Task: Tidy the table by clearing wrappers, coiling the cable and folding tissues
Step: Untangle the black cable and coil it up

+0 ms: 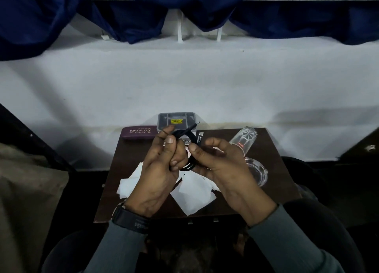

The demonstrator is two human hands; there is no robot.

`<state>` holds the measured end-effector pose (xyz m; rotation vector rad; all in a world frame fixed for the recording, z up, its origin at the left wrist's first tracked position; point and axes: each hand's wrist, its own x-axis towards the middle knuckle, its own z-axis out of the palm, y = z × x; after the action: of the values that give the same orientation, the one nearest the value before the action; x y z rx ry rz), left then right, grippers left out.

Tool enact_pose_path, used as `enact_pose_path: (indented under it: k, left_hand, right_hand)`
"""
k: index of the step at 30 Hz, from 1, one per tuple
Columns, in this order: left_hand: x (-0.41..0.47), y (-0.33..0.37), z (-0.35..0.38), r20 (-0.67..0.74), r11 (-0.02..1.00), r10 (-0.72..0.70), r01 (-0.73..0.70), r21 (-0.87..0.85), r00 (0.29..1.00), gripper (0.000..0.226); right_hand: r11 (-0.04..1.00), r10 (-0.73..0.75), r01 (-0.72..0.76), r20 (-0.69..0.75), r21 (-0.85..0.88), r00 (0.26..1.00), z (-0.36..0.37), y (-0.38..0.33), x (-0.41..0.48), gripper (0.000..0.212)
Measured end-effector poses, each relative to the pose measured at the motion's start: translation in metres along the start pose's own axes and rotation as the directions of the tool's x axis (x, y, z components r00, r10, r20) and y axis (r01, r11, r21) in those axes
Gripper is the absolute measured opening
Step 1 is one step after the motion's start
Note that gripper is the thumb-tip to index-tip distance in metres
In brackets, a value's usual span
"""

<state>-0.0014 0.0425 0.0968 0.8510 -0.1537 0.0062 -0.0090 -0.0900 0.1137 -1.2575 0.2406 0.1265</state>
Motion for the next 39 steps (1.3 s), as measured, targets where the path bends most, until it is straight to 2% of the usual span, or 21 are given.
enact_pose_path:
  k: [4, 5, 6, 8, 10, 11, 14, 17, 19, 21, 24, 26, 28, 32, 36, 39]
  left_hand:
    - [0.002, 0.004, -0.002, -0.029, 0.999, 0.001, -0.002, -0.044, 1.0, 0.021]
    - [0.002, 0.003, -0.001, -0.036, 0.999, 0.001, -0.002, -0.045, 0.999, 0.02]
    - [0.003, 0.002, 0.0, -0.046, 0.999, 0.001, -0.003, -0.042, 0.999, 0.02]
    - [0.003, -0.001, 0.0, -0.06, 1.0, 0.005, -0.007, -0.03, 0.998, 0.021]
    - [0.002, -0.001, -0.001, -0.052, 1.0, 0.007, -0.008, -0.014, 0.999, 0.021]
    - [0.001, 0.0, -0.001, -0.038, 1.0, 0.0, 0.0, -0.007, 0.999, 0.021]
    - [-0.001, 0.0, -0.006, 0.001, 0.999, -0.036, 0.036, 0.014, 0.999, 0.021]
    - [-0.001, 0.0, -0.01, 0.076, 0.996, -0.076, 0.079, -0.035, 0.994, 0.055]
    - [0.0, 0.001, -0.011, 0.101, 0.993, -0.094, 0.1, -0.055, 0.99, 0.064]
    - [0.001, 0.001, -0.012, 0.131, 0.992, -0.101, 0.11, -0.064, 0.986, 0.063]
    - [0.0, -0.001, -0.01, 0.159, 0.99, -0.119, 0.13, -0.059, 0.98, 0.06]
    - [-0.002, -0.002, -0.01, 0.172, 0.988, -0.13, 0.141, -0.055, 0.976, 0.06]
    - [-0.001, -0.001, -0.012, 0.166, 0.987, -0.141, 0.153, -0.058, 0.976, 0.062]
    - [0.002, 0.008, -0.022, 0.156, 0.97, -0.168, 0.192, -0.148, 0.973, 0.053]
    - [0.001, 0.008, -0.024, 0.289, 0.923, -0.222, 0.296, -0.244, 0.931, 0.037]
    - [-0.001, 0.009, -0.025, 0.297, 0.931, -0.236, 0.302, -0.203, 0.925, 0.025]
  right_hand:
    - [0.997, -0.059, 0.056, 0.052, 0.045, 0.997, -0.005, 0.001, -0.008, 0.015]
    - [0.993, -0.117, 0.117, 0.04, 0.014, 0.992, -0.005, 0.003, -0.01, 0.015]
    - [0.976, -0.21, 0.211, 0.032, -0.06, 0.977, -0.005, 0.005, -0.012, 0.018]
    - [0.861, -0.434, 0.437, 0.072, -0.262, 0.898, -0.003, 0.011, -0.015, 0.026]
    - [0.761, -0.513, 0.521, 0.135, -0.385, 0.848, -0.002, 0.014, -0.015, 0.03]
    - [0.769, -0.473, 0.492, 0.153, -0.409, 0.867, -0.002, 0.013, -0.013, 0.032]
    - [0.875, -0.24, 0.302, 0.203, -0.379, 0.949, -0.001, 0.002, -0.005, 0.031]
    - [0.966, -0.109, 0.146, 0.177, -0.212, 0.978, 0.002, -0.008, 0.0, 0.019]
    - [0.992, -0.052, 0.067, 0.137, -0.104, 0.989, 0.002, -0.011, 0.0, 0.014]
    - [0.997, -0.058, 0.062, 0.072, -0.053, 0.996, 0.003, -0.011, 0.002, 0.015]
    - [0.991, -0.077, 0.073, -0.03, -0.115, 0.997, 0.007, -0.013, 0.006, 0.037]
    - [0.972, -0.049, 0.049, 0.006, -0.229, 0.999, 0.006, -0.015, 0.005, 0.032]
    - [0.964, 0.044, -0.012, 0.116, -0.264, 0.992, 0.001, -0.02, 0.004, 0.026]
    - [0.985, 0.174, -0.163, 0.326, -0.062, 0.929, -0.018, -0.025, 0.006, 0.036]
    - [0.926, 0.305, -0.365, 0.375, 0.098, 0.875, -0.018, -0.02, 0.005, 0.025]
    - [0.879, 0.335, -0.421, 0.338, 0.226, 0.88, -0.015, -0.019, 0.004, 0.009]
